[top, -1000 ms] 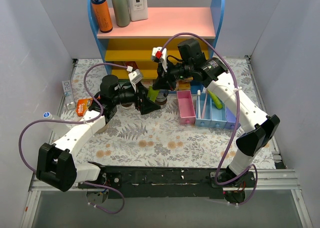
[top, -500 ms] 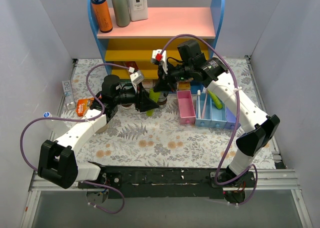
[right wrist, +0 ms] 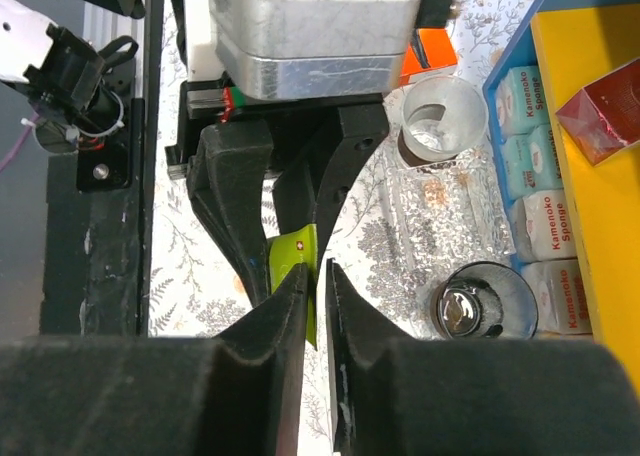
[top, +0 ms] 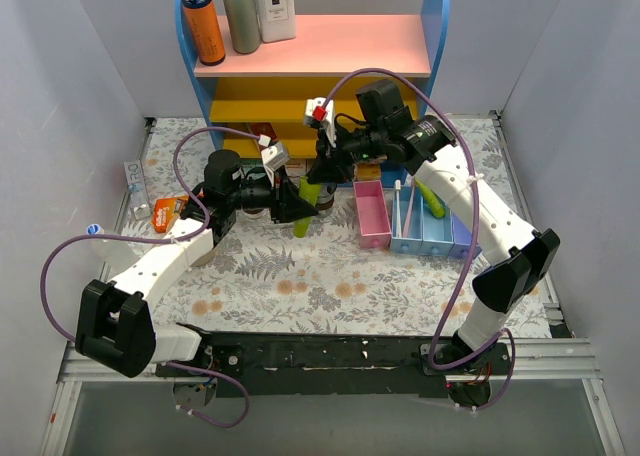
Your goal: Prepare toiletry sets of a toothbrush and toothpaste on the tray
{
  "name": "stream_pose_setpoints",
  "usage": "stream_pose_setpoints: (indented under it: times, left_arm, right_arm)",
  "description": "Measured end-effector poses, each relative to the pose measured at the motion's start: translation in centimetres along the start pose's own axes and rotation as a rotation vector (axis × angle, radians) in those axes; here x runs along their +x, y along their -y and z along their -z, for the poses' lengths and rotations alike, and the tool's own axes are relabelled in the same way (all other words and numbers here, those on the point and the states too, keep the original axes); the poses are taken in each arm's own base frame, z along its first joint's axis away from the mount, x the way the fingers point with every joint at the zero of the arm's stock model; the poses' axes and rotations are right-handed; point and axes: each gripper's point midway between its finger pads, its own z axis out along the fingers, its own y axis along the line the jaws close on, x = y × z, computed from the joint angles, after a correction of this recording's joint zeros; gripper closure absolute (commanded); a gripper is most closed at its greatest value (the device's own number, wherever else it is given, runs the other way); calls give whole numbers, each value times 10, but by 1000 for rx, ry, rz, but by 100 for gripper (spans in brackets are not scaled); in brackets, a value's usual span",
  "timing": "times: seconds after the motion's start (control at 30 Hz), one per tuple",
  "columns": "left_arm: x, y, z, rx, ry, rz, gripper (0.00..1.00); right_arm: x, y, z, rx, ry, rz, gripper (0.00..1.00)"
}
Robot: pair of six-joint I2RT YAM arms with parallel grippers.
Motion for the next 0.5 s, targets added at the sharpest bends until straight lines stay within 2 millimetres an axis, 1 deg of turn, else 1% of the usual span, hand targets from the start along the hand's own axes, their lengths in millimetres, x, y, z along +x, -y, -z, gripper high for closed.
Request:
stream_pose_setpoints:
  times: [0.03,0.07,0.2,0.27,0.4,0.5]
  left_arm:
    - [0,0,0,0,0,0,100]
    - [0,0,0,-1,0,1,100]
    - [0,0,-1,-6,8,-2,100]
    - [2,-1,0,-15,12,1,100]
    - [4,-2,1,-35,28,6,100]
    - [2,-4,1,-54,41,7,100]
  right_arm:
    - [0,1,0,-1,5,-6,70]
    - [0,3,0,1,15,-9,64]
    - [-1,15,9,2,59,-47,54]
    - [-2,19,15,-5,86,-67,51]
    - [0,23,24,-8,113,-89,50]
    - [-1,18,23,-37,123,-95,50]
